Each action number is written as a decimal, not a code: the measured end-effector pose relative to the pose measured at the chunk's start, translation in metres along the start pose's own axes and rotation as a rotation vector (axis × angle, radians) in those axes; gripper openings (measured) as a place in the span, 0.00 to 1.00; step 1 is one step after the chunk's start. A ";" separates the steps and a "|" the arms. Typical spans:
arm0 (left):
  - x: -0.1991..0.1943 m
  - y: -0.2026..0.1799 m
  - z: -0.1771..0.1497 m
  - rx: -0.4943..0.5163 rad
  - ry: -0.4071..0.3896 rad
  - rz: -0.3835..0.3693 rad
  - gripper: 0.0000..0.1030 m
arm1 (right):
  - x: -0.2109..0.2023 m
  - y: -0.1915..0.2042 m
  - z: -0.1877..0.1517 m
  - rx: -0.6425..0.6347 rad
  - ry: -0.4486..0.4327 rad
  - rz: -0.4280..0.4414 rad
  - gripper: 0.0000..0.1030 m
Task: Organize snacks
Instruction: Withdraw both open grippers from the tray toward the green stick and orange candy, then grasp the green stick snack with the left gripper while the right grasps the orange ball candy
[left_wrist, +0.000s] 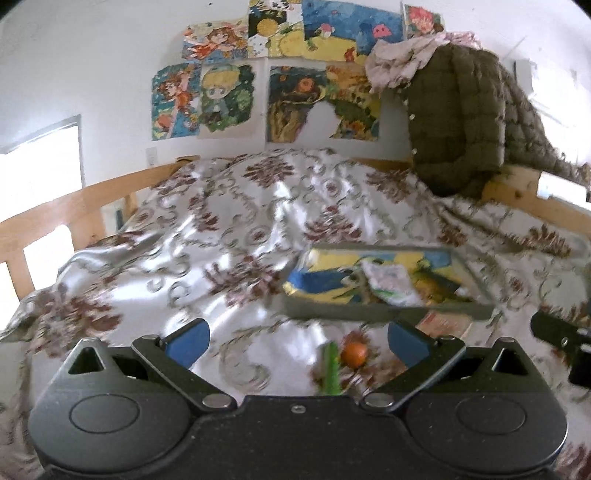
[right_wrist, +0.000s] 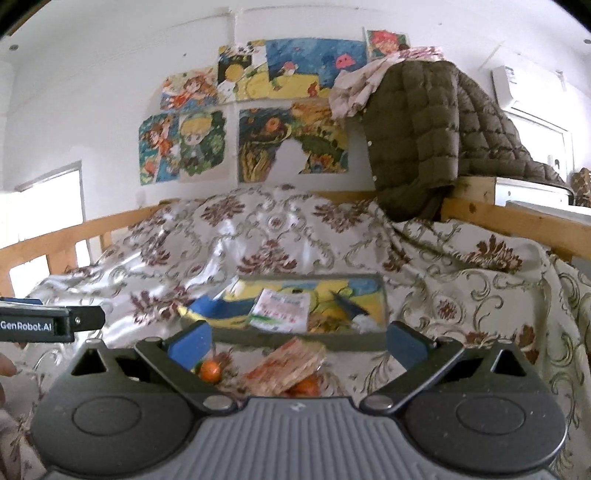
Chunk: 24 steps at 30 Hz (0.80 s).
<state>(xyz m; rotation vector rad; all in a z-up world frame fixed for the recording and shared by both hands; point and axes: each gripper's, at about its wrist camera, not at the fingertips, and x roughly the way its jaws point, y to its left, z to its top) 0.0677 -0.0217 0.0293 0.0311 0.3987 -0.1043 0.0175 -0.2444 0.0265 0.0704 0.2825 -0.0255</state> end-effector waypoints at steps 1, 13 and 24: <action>-0.003 0.003 -0.005 0.000 0.002 0.008 0.99 | -0.002 0.003 -0.002 -0.001 0.007 0.003 1.00; -0.015 0.027 -0.031 -0.060 0.095 0.062 0.99 | -0.007 0.029 -0.021 -0.007 0.147 0.019 1.00; 0.003 0.027 -0.035 -0.075 0.188 0.030 0.99 | 0.011 0.048 -0.028 -0.085 0.277 0.064 1.00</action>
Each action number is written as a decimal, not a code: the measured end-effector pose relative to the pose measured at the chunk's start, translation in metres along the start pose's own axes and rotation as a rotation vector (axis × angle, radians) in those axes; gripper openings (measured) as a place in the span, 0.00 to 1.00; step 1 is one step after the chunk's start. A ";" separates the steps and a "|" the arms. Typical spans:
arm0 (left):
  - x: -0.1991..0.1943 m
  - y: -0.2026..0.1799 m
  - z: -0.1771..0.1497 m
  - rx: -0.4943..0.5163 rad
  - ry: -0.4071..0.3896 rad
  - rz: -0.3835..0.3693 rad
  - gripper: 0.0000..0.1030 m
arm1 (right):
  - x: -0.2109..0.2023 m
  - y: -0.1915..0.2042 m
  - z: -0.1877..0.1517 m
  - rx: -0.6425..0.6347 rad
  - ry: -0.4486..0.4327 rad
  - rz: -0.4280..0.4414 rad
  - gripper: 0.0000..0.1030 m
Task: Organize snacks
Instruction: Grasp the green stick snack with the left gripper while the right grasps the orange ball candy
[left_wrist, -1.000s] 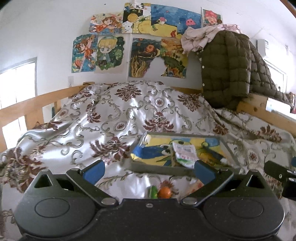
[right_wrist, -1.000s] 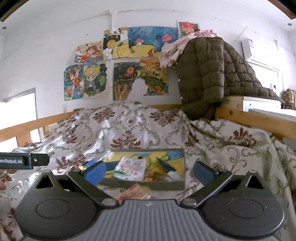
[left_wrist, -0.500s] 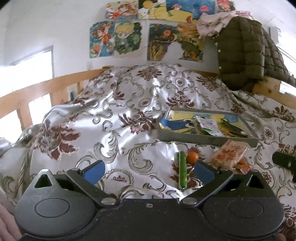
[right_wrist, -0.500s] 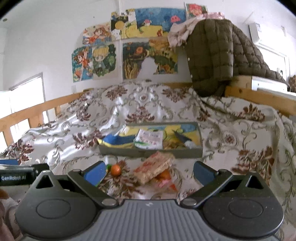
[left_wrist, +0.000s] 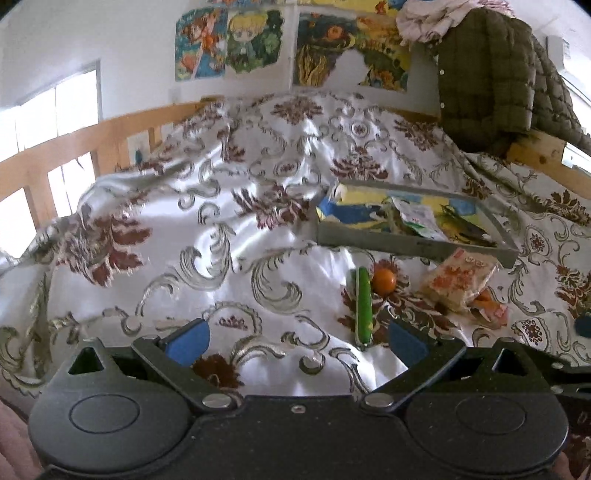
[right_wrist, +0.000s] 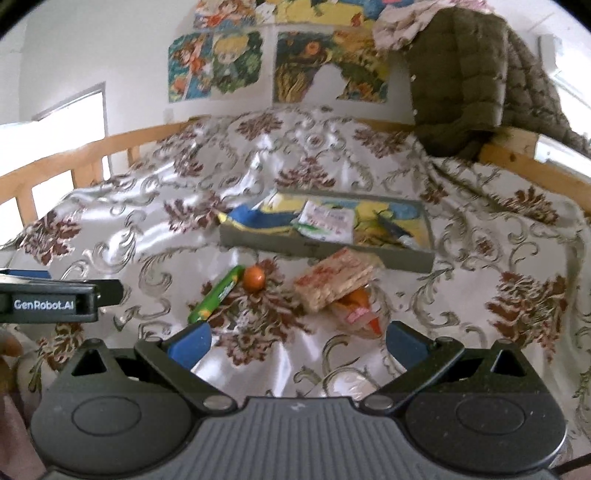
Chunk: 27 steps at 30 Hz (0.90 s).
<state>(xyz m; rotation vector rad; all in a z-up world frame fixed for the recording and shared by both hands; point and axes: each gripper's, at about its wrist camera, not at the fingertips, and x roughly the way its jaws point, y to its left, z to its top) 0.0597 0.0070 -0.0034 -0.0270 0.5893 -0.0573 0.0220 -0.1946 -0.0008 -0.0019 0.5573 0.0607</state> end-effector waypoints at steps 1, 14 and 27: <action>0.002 0.001 0.000 -0.006 0.009 -0.002 0.99 | 0.003 0.000 0.000 -0.001 0.012 0.001 1.00; 0.033 0.007 0.006 -0.041 0.101 -0.019 0.99 | 0.031 0.005 0.009 -0.060 0.069 0.025 1.00; 0.078 -0.003 0.019 0.054 0.119 -0.035 0.99 | 0.073 -0.002 0.033 -0.243 0.001 -0.019 1.00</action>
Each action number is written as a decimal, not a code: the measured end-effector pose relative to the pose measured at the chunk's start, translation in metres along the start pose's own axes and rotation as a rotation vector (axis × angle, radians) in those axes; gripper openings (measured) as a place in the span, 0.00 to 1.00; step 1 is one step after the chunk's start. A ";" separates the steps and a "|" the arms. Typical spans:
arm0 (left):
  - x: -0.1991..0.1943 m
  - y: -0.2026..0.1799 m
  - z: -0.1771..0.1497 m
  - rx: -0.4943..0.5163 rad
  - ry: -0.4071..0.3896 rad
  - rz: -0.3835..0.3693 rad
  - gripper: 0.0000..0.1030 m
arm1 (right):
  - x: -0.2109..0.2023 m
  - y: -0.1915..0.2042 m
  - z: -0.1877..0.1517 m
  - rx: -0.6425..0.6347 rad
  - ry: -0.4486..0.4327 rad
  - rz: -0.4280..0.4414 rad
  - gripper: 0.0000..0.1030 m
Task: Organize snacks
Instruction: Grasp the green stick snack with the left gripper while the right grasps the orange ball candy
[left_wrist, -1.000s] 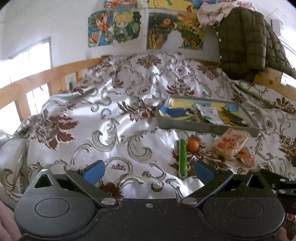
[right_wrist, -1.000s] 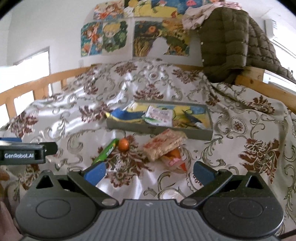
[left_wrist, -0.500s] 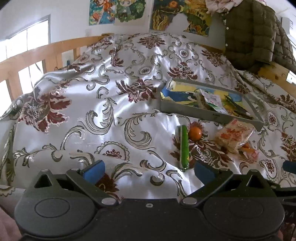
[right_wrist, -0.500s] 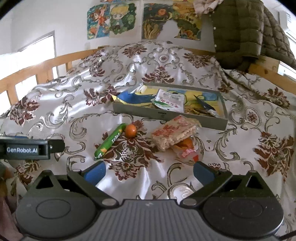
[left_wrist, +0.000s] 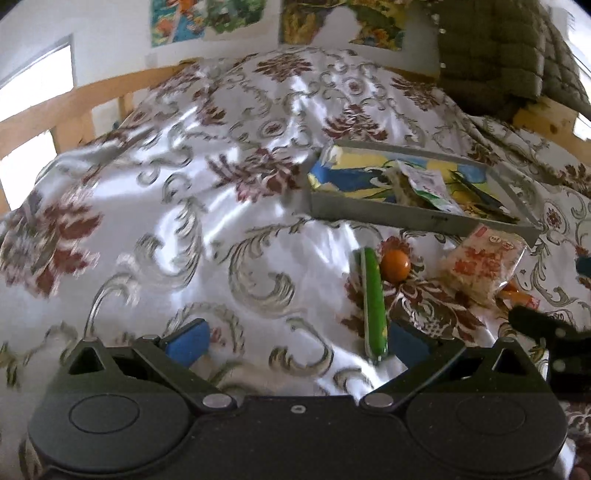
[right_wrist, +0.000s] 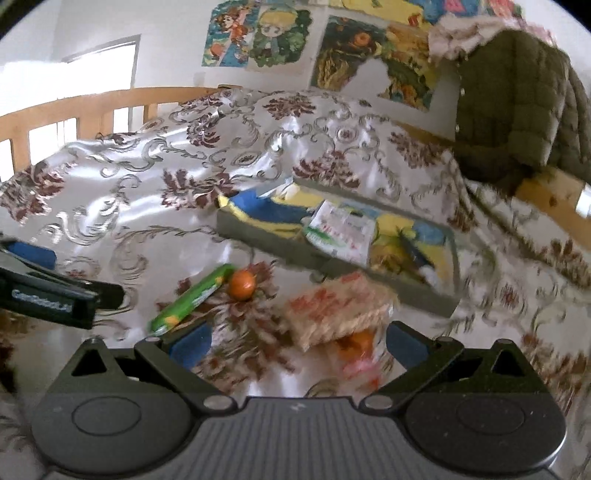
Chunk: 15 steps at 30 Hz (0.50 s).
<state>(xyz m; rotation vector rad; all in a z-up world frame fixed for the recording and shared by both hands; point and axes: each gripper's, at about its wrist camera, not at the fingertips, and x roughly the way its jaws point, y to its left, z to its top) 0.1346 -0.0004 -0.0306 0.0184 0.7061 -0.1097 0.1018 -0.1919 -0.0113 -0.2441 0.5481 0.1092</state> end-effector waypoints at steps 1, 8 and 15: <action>0.004 -0.002 0.003 0.017 -0.003 -0.013 0.99 | 0.004 -0.001 0.001 -0.013 -0.009 -0.004 1.00; 0.033 -0.006 0.013 0.114 0.011 -0.100 0.99 | 0.021 -0.008 0.005 -0.059 -0.083 0.019 1.00; 0.054 -0.009 0.021 0.131 0.035 -0.167 0.99 | 0.048 -0.010 0.006 -0.082 -0.077 0.047 1.00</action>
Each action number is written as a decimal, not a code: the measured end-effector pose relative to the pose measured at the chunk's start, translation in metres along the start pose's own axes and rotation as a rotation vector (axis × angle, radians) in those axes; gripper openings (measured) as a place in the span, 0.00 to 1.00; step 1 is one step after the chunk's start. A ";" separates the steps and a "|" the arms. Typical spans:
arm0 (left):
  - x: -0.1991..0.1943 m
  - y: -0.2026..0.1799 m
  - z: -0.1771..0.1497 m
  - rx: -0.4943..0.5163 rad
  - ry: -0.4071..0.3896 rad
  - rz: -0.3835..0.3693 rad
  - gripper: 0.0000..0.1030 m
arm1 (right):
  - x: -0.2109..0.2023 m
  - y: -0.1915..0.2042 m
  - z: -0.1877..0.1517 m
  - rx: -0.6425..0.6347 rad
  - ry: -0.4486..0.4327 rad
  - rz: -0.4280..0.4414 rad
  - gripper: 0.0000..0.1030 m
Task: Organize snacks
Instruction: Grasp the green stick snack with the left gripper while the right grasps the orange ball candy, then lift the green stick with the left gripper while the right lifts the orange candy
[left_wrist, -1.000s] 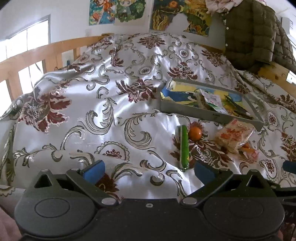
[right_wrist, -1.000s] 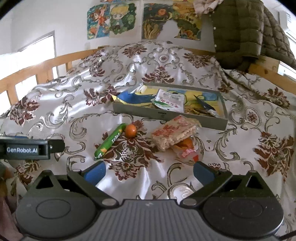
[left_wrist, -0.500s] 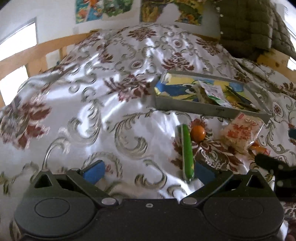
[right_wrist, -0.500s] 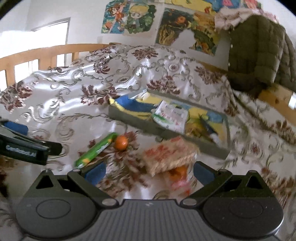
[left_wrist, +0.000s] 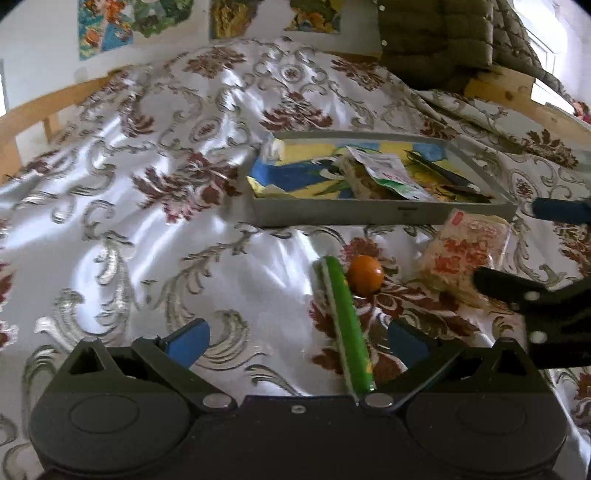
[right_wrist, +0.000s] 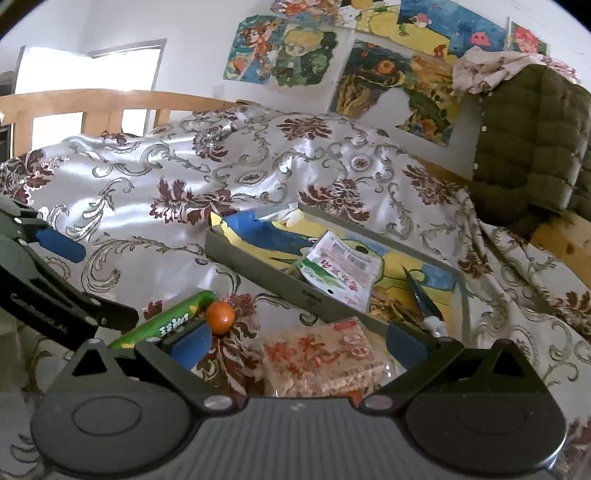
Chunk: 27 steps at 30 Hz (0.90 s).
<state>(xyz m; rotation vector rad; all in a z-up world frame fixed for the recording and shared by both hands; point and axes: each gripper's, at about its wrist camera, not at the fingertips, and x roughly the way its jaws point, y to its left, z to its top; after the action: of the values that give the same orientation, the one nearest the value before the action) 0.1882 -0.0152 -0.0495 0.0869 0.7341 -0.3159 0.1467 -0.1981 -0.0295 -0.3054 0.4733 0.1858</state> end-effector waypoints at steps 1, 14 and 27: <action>0.003 0.000 0.000 0.000 0.007 -0.012 0.99 | 0.006 0.000 -0.001 -0.004 0.000 0.006 1.00; 0.018 -0.005 -0.004 0.033 0.068 -0.090 0.75 | 0.046 0.002 0.006 -0.075 -0.019 0.103 0.88; 0.026 -0.009 -0.005 0.048 0.101 -0.130 0.35 | 0.070 0.015 0.008 -0.046 0.067 0.215 0.64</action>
<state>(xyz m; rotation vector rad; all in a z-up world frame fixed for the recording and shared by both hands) 0.2002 -0.0291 -0.0704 0.1018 0.8345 -0.4556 0.2076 -0.1736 -0.0597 -0.3064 0.5686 0.3970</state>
